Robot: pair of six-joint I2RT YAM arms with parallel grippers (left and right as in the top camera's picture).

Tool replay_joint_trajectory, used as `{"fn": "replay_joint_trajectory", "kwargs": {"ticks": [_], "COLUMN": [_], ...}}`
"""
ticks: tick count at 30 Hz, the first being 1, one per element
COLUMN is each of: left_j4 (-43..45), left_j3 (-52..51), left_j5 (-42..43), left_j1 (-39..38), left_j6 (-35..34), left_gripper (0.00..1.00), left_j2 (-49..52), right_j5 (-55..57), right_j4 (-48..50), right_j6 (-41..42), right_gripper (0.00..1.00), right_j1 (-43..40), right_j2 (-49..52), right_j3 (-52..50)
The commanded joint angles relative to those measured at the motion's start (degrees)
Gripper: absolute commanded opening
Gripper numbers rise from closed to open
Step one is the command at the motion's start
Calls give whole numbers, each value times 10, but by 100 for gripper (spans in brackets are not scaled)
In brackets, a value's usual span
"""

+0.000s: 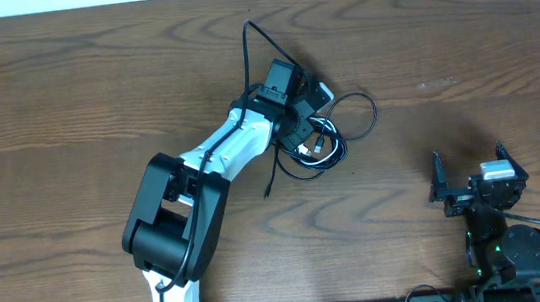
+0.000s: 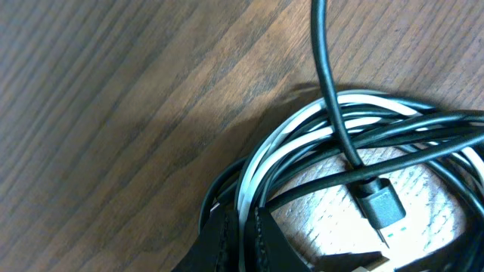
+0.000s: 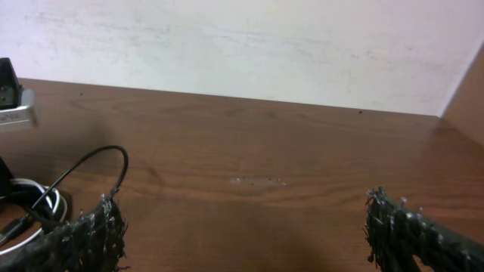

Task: Untangle cables
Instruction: 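Lower left gripper onto the black and white cable bundle and grasp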

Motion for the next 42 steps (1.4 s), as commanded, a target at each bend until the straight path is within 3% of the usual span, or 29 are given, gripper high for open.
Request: {"fn": "replay_joint_trajectory", "kwargs": {"ticks": [1, 12, 18, 24, 28, 32, 36, 41, 42], "left_j4": [-3, -4, -3, -6, -17, -46, -66, -47, -47], "left_j3": [-2, -2, -2, -1, -1, -1, -2, -2, -2], "left_j5": [-4, -4, -60, -128, -128, -128, -127, -127, -127], "left_j1": [0, 0, 0, 0, 0, 0, 0, 0, 0], "left_j6": [-8, -16, -107, -234, -324, -526, -665, -693, -693], "left_gripper": [8, 8, 8, 8, 8, 8, 6, 9, 17], "left_j2": [7, 7, 5, 1, -9, -13, -13, -13, -13], "right_j5": [1, 1, 1, 1, 1, 1, 1, 1, 1], "right_j4": [-2, -2, -2, -2, -2, -2, -2, -2, -2], "right_j6": [-6, -6, -6, -6, -6, -6, -6, -6, -6], "right_gripper": [99, 99, 99, 99, 99, 99, 99, 99, 99], "right_j1": [-2, -2, -2, -2, -2, -2, -2, -2, -2], "right_j2": [-3, -3, -3, -3, -3, -3, -3, -3, -3], "right_j3": [-1, -1, -1, -1, -1, -1, -1, -1, -1]}}
